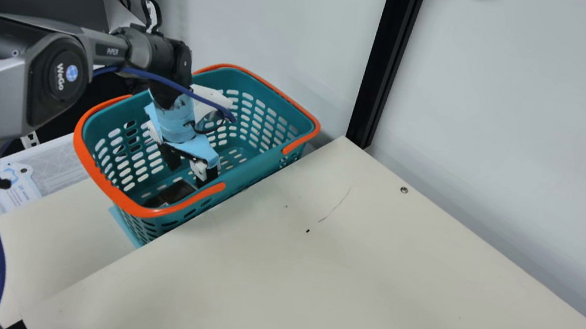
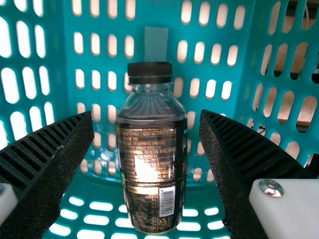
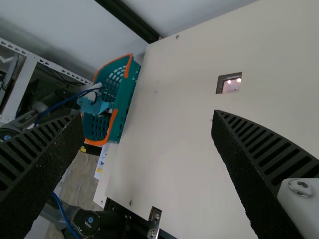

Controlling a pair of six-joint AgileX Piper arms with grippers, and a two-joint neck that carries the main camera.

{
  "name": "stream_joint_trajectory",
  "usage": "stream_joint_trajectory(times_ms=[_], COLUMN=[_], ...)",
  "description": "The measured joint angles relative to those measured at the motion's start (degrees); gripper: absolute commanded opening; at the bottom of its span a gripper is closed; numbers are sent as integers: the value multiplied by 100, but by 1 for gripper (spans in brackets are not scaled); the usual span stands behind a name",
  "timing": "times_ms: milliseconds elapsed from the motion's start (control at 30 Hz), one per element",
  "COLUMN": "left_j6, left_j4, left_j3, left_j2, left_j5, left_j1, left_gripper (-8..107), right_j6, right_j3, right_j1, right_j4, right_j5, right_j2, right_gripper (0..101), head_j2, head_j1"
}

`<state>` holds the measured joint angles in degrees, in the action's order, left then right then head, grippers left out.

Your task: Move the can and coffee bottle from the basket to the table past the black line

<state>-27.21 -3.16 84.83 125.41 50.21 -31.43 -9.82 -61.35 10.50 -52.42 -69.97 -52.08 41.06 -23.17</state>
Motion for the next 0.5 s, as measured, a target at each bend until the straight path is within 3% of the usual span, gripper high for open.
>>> stream_joint_trajectory(times_ms=[500], left_j6=[173], left_j4=[77], left_j3=[143], left_j2=[291], left_j5=[38], left_j1=[62], left_gripper=[90], right_j6=[0], right_j3=[0], right_j1=[0], right_j4=[0], right_j5=[0], right_j2=[0], right_gripper=[101], head_j2=[0], head_j1=[0])
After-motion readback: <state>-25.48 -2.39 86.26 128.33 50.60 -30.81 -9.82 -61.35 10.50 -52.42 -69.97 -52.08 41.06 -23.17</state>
